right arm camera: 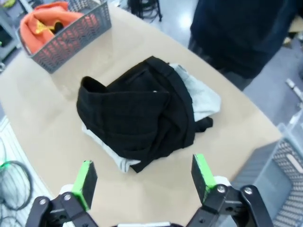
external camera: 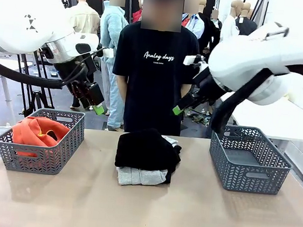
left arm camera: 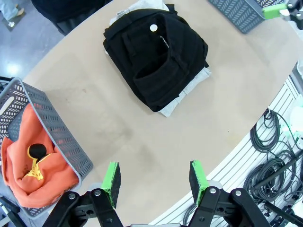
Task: Sort the tops and bottoms.
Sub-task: Lift clothes from the center of the table with your right hand.
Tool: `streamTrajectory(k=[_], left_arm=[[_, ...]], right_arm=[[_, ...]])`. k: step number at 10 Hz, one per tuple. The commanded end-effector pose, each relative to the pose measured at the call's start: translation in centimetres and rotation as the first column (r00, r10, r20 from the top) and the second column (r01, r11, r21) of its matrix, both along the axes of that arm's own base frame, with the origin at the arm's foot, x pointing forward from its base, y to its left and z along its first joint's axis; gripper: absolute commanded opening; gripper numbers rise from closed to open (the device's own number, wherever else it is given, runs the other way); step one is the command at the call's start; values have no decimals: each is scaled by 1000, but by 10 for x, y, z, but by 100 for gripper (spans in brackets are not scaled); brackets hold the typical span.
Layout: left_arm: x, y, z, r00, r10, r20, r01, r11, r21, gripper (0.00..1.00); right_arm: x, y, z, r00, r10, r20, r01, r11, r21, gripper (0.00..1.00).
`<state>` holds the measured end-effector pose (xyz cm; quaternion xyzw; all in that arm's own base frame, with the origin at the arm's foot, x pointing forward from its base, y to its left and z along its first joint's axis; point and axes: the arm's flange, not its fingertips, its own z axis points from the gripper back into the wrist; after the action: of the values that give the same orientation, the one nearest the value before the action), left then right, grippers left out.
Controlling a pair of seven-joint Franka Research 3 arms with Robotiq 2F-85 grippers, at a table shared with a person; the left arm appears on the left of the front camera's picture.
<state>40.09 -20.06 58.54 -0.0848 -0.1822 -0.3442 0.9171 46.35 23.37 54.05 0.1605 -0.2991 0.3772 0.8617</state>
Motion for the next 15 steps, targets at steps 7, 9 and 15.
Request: streamTrajectory(k=[7,9,15], left_arm=[[0,0,2,1000,-2,4,2,1000,0,76],[0,0,2,1000,-2,4,2,1000,0,76],[0,0,2,1000,-2,4,2,1000,0,76]], right_arm=[[73,41,-37,988,94,-126,-100,994,-39,100],[73,41,-37,988,94,-126,-100,994,-39,100],[136,95,-90,952,159,-262,-202,968,-148,100]])
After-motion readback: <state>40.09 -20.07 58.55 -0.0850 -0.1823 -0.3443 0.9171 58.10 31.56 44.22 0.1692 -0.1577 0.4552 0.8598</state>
